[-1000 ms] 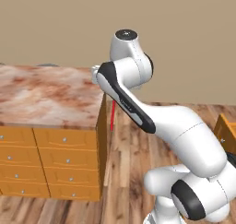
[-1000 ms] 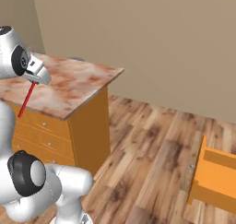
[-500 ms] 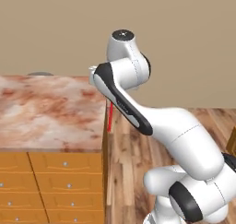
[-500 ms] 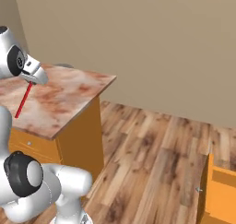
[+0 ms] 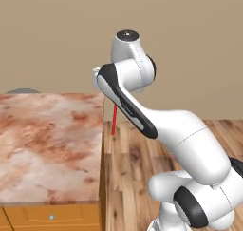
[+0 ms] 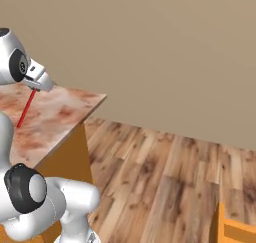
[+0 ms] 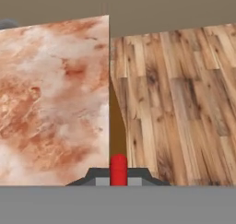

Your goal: Take a straw from the drawer in front and place it inside the glass cup on the dining counter.

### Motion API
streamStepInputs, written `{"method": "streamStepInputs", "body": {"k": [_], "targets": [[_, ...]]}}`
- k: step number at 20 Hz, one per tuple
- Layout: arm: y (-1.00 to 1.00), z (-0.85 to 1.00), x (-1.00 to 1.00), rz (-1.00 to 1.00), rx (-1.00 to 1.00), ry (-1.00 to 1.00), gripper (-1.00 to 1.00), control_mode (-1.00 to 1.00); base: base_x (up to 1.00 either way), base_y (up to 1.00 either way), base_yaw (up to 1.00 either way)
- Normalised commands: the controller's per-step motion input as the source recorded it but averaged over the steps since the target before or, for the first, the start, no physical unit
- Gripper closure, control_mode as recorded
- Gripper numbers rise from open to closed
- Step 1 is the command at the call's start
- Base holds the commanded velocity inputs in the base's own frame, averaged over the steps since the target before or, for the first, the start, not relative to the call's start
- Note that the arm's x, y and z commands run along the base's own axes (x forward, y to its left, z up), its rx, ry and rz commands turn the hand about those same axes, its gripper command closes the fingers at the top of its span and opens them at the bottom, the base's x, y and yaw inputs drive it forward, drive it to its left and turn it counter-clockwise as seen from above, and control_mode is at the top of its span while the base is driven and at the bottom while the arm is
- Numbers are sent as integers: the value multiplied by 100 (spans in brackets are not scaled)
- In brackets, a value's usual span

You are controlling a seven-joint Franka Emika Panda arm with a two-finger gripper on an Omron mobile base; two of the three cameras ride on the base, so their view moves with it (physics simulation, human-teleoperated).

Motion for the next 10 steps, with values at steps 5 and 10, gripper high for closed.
{"method": "streamStepInputs", "body": {"k": [5, 10], "targets": [[0, 0, 0, 0, 0, 0, 100, 100, 88, 0, -14], [0, 0, 0, 0, 0, 0, 100, 100, 99, 0, -11]]}}
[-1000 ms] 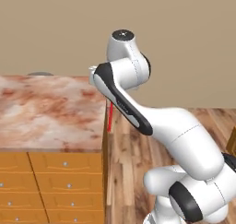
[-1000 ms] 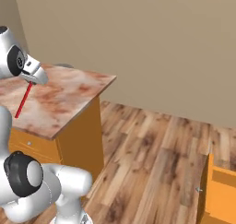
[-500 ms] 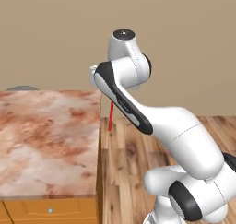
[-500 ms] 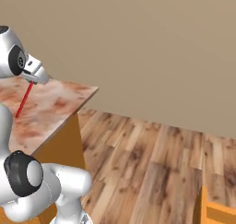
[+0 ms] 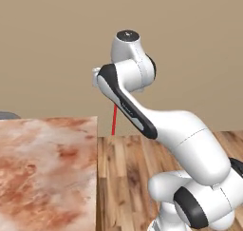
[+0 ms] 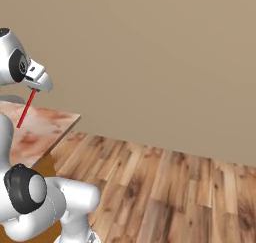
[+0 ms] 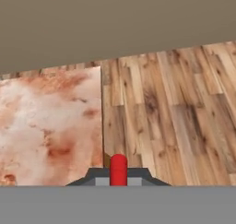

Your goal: Take a straw from the drawer in front and place it inside the glass cup on the dining counter.

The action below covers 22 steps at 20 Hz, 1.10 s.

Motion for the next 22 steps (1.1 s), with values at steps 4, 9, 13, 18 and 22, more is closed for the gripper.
{"method": "streamStepInputs", "body": {"k": [4, 9, 13, 18, 22], "targets": [[0, 0, 0, 0, 0, 0, 100, 100, 100, 0, -8], [0, 0, 0, 0, 0, 0, 100, 100, 100, -4, -5], [0, 0, 0, 0, 0, 0, 100, 100, 100, -6, -1], [0, 0, 0, 0, 0, 0, 100, 100, 100, -5, 0], [0, 0, 0, 0, 0, 0, 100, 100, 100, -8, 17]]}}
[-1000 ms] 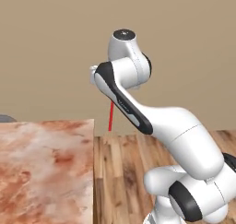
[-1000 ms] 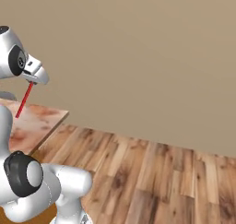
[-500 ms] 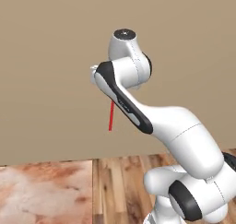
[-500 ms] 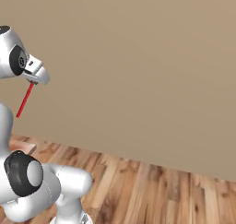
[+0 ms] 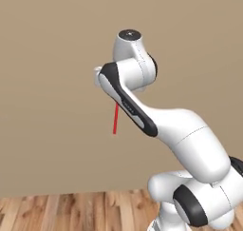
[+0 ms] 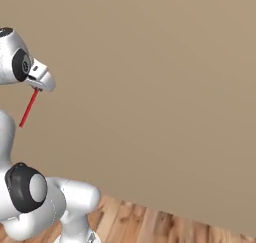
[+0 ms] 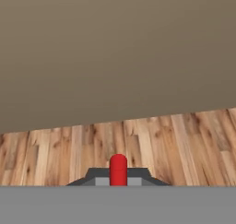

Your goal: Take a straw from the drawer in front and place it inside the glass cup on the dining counter.

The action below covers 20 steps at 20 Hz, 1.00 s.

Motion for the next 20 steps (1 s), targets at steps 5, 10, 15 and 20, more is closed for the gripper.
{"method": "streamStepInputs", "body": {"k": [5, 10, 15, 20], "targets": [[0, 0, 0, 0, 0, 0, 100, 100, 100, -7, 36], [0, 0, 0, 0, 0, 0, 100, 100, 89, 0, 57], [0, 0, 0, 0, 0, 0, 100, 100, 75, 0, 69], [0, 0, 0, 0, 0, 0, 100, 100, 72, 0, 71]]}}
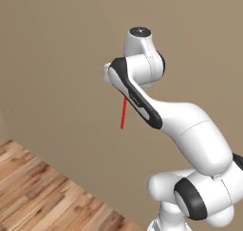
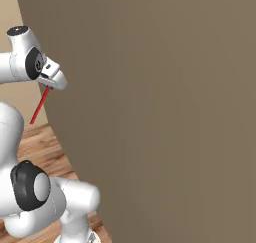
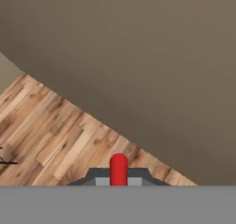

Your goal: Take a straw from the drawer in front and place it inside the glass cup on the dining counter.

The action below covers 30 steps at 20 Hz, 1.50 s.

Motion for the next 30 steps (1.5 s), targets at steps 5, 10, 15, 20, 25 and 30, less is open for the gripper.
{"method": "streamStepInputs", "body": {"k": [5, 10, 15, 20, 25, 30], "targets": [[0, 0, 0, 0, 0, 0, 100, 100, 76, 0, 72], [0, 0, 0, 0, 0, 0, 100, 100, 87, -3, 70], [0, 0, 0, 0, 0, 0, 100, 100, 100, -12, 62], [0, 0, 0, 0, 0, 0, 100, 100, 100, -14, 46], [0, 0, 0, 0, 0, 0, 100, 100, 100, -18, 38], [0, 0, 0, 0, 0, 0, 100, 100, 100, -22, 36]]}}
